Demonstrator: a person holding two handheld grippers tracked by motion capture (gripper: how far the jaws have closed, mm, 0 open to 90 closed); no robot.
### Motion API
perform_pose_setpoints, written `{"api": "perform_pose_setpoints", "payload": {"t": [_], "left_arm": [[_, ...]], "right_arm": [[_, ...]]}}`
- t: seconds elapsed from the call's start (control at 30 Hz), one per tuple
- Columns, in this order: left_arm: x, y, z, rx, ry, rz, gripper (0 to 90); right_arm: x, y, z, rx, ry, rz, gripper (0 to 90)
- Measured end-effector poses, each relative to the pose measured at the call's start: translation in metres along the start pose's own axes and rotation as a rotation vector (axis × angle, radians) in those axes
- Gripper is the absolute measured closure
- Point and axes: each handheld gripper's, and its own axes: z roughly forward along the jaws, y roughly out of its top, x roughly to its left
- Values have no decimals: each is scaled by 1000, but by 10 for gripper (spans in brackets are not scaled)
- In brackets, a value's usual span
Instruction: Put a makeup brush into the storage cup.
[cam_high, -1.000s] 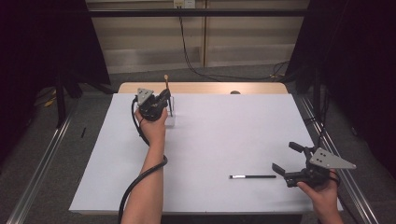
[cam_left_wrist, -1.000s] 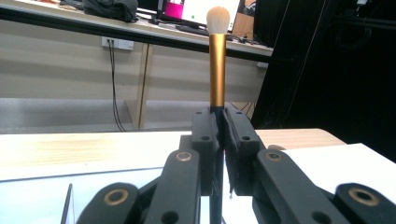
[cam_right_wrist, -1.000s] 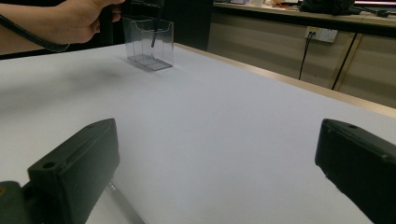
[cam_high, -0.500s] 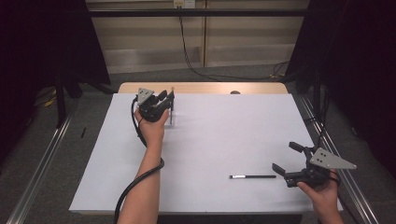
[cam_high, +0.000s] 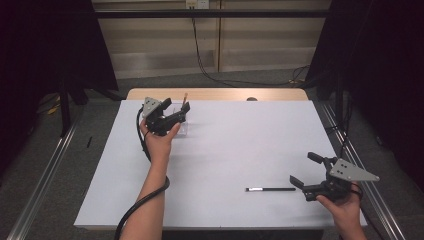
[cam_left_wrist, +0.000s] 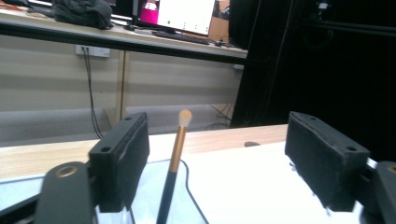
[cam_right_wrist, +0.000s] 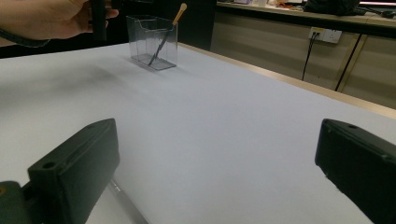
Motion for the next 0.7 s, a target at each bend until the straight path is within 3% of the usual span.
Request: {"api": "perform_pose_setpoints", "payload": {"t": [0.57,0.7], "left_arm": [[-2,-8,-18,13,-63,37,44],[-3,-11,-21,23,-76,23,17]], "right_arm": [[2,0,3,5,4,-2,0],[1,0,3,6,4,-4,0]]}}
